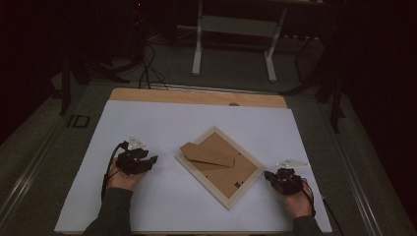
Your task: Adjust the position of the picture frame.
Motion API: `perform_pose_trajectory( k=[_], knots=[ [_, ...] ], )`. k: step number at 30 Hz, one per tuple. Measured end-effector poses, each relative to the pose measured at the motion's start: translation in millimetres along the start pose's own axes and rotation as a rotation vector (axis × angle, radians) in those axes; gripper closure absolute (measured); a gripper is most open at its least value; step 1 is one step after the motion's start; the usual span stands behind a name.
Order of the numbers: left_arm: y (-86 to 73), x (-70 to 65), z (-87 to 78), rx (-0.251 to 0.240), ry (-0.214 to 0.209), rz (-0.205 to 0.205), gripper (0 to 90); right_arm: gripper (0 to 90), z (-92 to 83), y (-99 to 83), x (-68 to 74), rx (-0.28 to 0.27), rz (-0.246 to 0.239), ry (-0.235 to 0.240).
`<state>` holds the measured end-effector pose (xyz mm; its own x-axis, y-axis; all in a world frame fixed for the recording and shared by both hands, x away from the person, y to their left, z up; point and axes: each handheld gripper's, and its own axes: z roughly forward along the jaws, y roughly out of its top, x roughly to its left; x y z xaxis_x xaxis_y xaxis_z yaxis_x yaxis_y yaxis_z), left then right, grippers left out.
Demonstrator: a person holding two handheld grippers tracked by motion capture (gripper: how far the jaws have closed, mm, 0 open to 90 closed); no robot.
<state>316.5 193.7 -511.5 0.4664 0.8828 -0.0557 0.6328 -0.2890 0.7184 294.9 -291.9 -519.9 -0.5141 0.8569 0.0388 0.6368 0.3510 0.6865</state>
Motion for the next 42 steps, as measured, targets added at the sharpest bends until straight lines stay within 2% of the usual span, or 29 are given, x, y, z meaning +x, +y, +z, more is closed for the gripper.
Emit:
perform_pose_trajectory(
  k=[4,11,14,16,21,24,27,29,35,37,42],
  knots=[
    [0.0,2.2,1.0,-0.008,-0.02,-0.006,55.3,89.9,3.7,-0.3,7.3,0.022,-0.018,0.011],
    [1.9,3.8,4.5,-0.01,-0.049,-0.017,64.7,90.0,2.8,-1.3,12.7,0.04,-0.017,0.013],
    [7.1,1.3,6.3,-0.01,-0.058,0.006,66.6,90.0,3.4,-2.4,13.3,0.048,-0.018,0.016],
    [11.8,-1.3,7.6,-0.009,-0.059,0.034,70.8,89.9,4.1,-2.4,14.3,0.055,-0.016,0.021],
    [21.7,-5.7,14.0,-0.007,-0.08,0.058,78.6,90.0,4.9,-1.9,14.9,0.062,-0.011,0.024],
    [24.2,-8.4,19.1,-0.012,-0.107,0.07,83.4,90.0,4.6,-2.2,14.6,0.063,-0.008,0.028],
    [25.2,-10.0,24.3,0.001,-0.112,0.088,90.0,90.0,4.6,-2.2,14.7,0.063,-0.009,0.029],
    [27.0,-11.5,32.3,0.017,-0.136,0.092,90.0,90.0,4.9,-2.1,15.9,0.063,-0.012,0.03],
    [32.3,-15.9,45.7,0.021,-0.154,0.094,90.0,90.0,4.2,-2.3,19.3,0.072,-0.017,0.04],
    [33.2,-17.3,49.4,0.03,-0.16,0.106,90.0,90.0,4.1,-2.5,20.1,0.071,-0.019,0.041],
    [35.3,-21.1,57.4,0.04,-0.161,0.113,90.0,90.0,3.7,-2.6,21.9,0.076,-0.024,0.046]
  ],
)
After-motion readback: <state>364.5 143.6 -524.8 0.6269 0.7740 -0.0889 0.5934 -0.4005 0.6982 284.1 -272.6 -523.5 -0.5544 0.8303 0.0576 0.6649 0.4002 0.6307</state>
